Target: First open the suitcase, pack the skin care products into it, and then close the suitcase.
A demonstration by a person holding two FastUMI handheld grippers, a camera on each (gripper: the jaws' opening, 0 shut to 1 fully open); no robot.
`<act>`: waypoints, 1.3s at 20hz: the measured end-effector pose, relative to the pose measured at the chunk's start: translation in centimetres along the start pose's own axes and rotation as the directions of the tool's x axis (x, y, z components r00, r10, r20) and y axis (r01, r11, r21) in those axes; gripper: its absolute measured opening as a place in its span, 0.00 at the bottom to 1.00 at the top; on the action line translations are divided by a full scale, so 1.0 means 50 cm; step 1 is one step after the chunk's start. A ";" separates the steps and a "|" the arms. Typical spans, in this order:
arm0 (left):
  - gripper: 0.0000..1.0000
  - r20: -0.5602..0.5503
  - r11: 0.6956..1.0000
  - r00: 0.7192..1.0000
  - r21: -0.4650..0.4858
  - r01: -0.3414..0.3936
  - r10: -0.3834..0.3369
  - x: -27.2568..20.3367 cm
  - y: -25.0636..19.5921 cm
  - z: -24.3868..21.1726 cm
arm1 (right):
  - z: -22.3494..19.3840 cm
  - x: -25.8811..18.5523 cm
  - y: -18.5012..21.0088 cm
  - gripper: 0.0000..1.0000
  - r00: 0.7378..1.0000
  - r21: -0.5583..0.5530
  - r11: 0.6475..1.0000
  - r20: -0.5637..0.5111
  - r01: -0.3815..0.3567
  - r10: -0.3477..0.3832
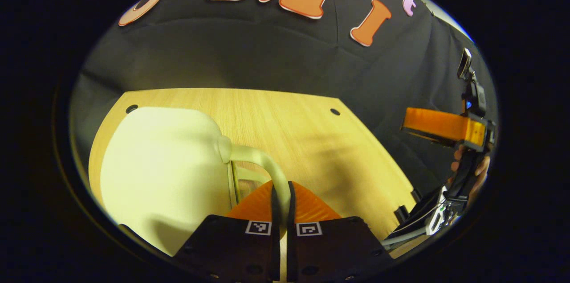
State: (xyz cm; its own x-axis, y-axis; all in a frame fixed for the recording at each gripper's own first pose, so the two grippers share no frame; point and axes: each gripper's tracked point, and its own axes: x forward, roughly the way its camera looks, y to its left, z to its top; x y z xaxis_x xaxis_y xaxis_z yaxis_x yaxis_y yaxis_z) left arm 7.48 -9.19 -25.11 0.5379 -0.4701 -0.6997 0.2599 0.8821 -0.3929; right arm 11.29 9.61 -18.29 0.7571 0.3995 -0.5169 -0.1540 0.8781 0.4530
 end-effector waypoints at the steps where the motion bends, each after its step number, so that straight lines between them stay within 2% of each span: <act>1: 0.06 -0.021 0.998 0.999 0.045 -0.040 0.041 0.024 -0.005 -0.016 | -0.004 0.006 -0.009 0.95 1.000 -0.005 1.000 -0.010 -0.004 0.004; 3: 0.06 -0.052 0.989 0.993 0.112 -0.100 0.107 0.050 -0.008 -0.035 | -0.005 0.001 -0.019 0.95 1.000 -0.018 1.000 -0.016 -0.017 0.017; 4: 0.10 -0.081 0.982 0.987 0.142 -0.125 0.137 0.058 -0.013 -0.052 | -0.002 0.001 -0.023 0.95 1.000 -0.024 1.000 -0.010 -0.018 0.018; 6: 0.22 -0.107 0.978 0.980 0.143 -0.154 0.169 0.067 -0.020 -0.071 | 0.000 0.001 -0.034 0.95 1.000 -0.033 0.999 -0.006 -0.020 0.020; 7: 0.22 -0.112 0.981 0.982 0.134 -0.140 0.155 0.066 -0.030 -0.072 | 0.000 0.002 -0.040 0.95 1.000 -0.039 0.999 -0.008 -0.025 0.024; 8: 0.31 -0.098 0.980 0.984 0.143 -0.136 0.150 0.062 -0.044 -0.060 | -0.002 0.000 -0.046 0.95 1.000 -0.046 0.999 -0.014 -0.022 0.022; 9: 0.54 -0.088 0.976 0.983 0.162 -0.146 0.162 0.055 -0.048 -0.051 | 0.001 0.001 -0.047 0.95 1.000 -0.047 0.999 -0.013 -0.025 0.024; 11: 0.72 -0.047 0.967 0.981 0.182 -0.178 0.190 0.042 -0.062 -0.037 | 0.007 -0.003 -0.049 0.95 1.000 -0.047 0.998 -0.002 -0.028 0.028; 12: 0.72 0.041 0.963 0.981 0.189 -0.194 0.189 0.006 -0.085 0.018 | 0.014 -0.003 -0.052 0.95 1.000 -0.069 0.998 0.011 -0.016 0.017; 14: 0.93 0.174 0.947 0.959 0.195 -0.256 0.224 -0.016 -0.095 0.097 | 0.020 -0.004 -0.046 0.95 0.999 -0.121 0.993 0.033 -0.005 0.009; 15: 1.00 0.218 0.942 0.948 0.196 -0.274 0.230 -0.030 -0.104 0.117 | 0.030 -0.005 -0.040 0.96 0.998 -0.144 0.990 0.060 0.005 0.003; 16: 1.00 0.253 0.940 0.940 0.191 -0.283 0.231 -0.040 -0.107 0.143 | 0.044 -0.009 -0.036 0.95 0.995 -0.167 0.986 0.098 0.025 -0.008; 18: 1.00 0.375 0.943 0.897 0.138 -0.303 0.233 -0.090 -0.122 0.208 | 0.095 -0.024 -0.012 0.95 0.975 -0.252 0.965 0.223 0.071 -0.014; 22: 1.00 0.569 0.941 0.792 0.089 -0.326 0.220 -0.177 -0.140 0.323 | 0.126 -0.040 0.015 0.95 0.955 -0.311 0.945 0.296 0.097 -0.001; 23: 1.00 0.619 0.935 0.752 0.079 -0.347 0.227 -0.209 -0.136 0.344 | 0.146 -0.050 0.025 0.95 0.942 -0.310 0.945 0.334 0.103 0.006; 24: 0.99 0.662 0.923 0.708 0.066 -0.379 0.244 -0.235 -0.127 0.355 | 0.176 -0.063 0.038 0.95 0.921 -0.309 0.944 0.389 0.114 0.016; 25: 0.99 0.685 0.904 0.666 0.026 -0.427 0.295 -0.248 -0.113 0.359 | 0.190 -0.067 0.045 0.95 0.904 -0.317 0.939 0.426 0.134 0.015; 26: 0.99 0.687 0.899 0.653 -0.004 -0.437 0.320 -0.258 -0.101 0.365 | 0.199 -0.071 0.049 0.95 0.894 -0.321 0.936 0.448 0.145 0.015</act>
State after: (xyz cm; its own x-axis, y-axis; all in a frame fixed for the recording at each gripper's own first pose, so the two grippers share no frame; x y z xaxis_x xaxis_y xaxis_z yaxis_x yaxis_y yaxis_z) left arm 13.84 -7.04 -3.20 0.9849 -0.0041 -0.1729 -0.0045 0.9988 -0.0495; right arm 14.54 7.74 -8.13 0.9588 0.2525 -0.1304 -0.2381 0.9643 0.1162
